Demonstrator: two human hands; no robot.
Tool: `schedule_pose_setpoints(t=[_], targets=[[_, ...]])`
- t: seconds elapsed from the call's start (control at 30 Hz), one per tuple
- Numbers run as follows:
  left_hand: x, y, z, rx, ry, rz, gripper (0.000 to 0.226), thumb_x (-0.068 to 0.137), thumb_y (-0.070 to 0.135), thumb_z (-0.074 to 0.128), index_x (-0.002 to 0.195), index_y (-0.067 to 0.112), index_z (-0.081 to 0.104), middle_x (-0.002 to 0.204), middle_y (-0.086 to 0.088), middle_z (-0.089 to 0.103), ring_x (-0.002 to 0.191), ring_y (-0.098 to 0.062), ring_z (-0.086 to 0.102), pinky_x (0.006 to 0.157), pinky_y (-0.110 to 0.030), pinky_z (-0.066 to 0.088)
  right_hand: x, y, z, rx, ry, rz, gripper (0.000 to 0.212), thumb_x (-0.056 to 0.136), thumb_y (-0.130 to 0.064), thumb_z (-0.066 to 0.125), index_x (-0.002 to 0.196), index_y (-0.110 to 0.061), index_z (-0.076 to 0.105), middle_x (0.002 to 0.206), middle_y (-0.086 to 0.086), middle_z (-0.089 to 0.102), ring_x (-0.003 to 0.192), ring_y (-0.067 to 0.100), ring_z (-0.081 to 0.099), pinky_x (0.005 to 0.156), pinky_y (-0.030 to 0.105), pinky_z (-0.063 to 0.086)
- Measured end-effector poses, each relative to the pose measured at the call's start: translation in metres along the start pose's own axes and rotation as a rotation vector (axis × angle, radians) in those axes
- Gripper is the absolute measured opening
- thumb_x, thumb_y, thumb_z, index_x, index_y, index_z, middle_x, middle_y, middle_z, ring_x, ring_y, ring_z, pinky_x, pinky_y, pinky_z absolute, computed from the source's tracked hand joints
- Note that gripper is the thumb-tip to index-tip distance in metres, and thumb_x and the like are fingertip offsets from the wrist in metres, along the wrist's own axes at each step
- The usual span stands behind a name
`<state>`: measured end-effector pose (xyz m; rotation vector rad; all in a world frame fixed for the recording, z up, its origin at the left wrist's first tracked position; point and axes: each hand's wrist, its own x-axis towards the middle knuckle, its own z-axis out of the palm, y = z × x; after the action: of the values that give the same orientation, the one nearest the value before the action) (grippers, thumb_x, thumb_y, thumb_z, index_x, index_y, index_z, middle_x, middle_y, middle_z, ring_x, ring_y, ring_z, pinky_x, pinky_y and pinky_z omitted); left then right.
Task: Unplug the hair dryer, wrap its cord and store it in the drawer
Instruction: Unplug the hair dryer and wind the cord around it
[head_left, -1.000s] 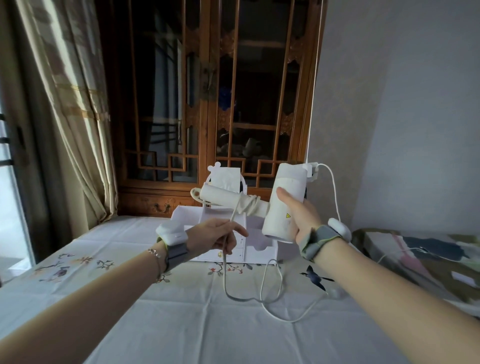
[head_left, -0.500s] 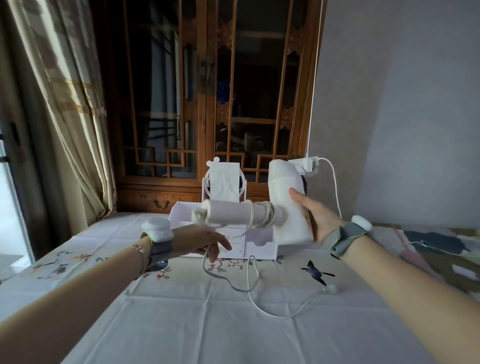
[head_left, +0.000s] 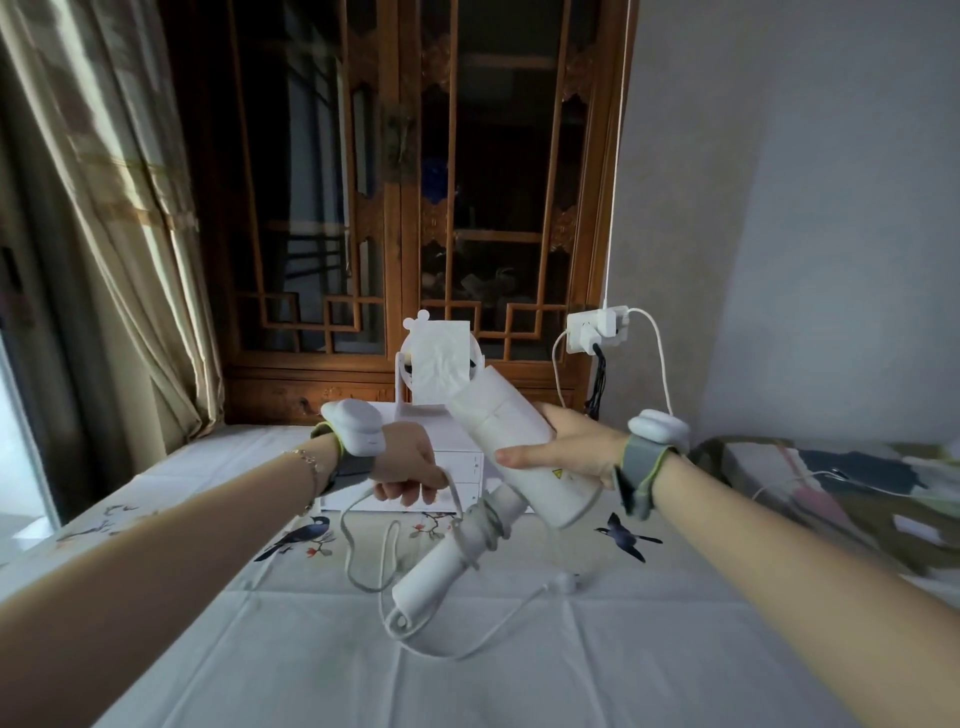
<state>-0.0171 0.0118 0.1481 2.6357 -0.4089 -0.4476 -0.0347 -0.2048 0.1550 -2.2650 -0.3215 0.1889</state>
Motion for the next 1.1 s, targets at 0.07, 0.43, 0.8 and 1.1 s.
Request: schedule_pose_setpoints(t=[0.07, 0.43, 0.8, 1.1], targets=[[0.001, 0.002, 0.003, -0.065, 0.024, -0.005, 0.033, 0.09, 0.023, 0.055, 0.059, 0.013, 0.062, 0.036, 0.006, 0.051, 0.029, -0.007, 0.036, 0.038, -0.017, 0.034, 0.001, -0.005, 0.006, -0.092, 0.079, -0.018, 0.062, 0.073, -0.044, 0.077, 0.122, -0.021, 0.047, 0.117, -0.001, 0.059, 0.109, 0.02, 0.059, 0.095, 0.038, 0.05], [0.017, 0.024, 0.015, -0.173, 0.243, -0.012, 0.039, 0.099, 0.019, 0.039, 0.061, 0.016, 0.048, 0.044, 0.007, 0.049, 0.034, -0.002, 0.043, 0.041, -0.016, 0.036, 0.009, -0.021, 0.036, -0.142, 0.482, 0.027, 0.074, 0.072, -0.052, 0.072, 0.127, -0.014, 0.039, 0.106, 0.002, 0.056, 0.086, 0.022, 0.052, 0.066, 0.028, 0.039], [0.006, 0.022, 0.049, -0.195, 0.172, 0.267, 0.031, 0.1, 0.021, 0.025, 0.077, 0.021, 0.046, 0.057, 0.001, 0.053, 0.042, -0.013, 0.042, 0.047, -0.024, 0.036, 0.018, -0.005, 0.024, 0.551, 0.582, 0.16, 0.072, 0.073, -0.047, 0.075, 0.127, -0.007, 0.049, 0.11, 0.008, 0.064, 0.091, 0.024, 0.062, 0.087, 0.038, 0.052], [0.013, -0.003, 0.064, -0.303, 0.063, 0.281, 0.039, 0.101, 0.028, 0.03, 0.076, 0.022, 0.058, 0.055, 0.003, 0.055, 0.042, -0.008, 0.047, 0.05, -0.018, 0.042, 0.011, 0.008, 0.007, 0.957, 0.427, 0.218, 0.062, 0.073, -0.052, 0.073, 0.12, -0.016, 0.057, 0.114, 0.011, 0.066, 0.1, 0.029, 0.065, 0.081, 0.04, 0.054]])
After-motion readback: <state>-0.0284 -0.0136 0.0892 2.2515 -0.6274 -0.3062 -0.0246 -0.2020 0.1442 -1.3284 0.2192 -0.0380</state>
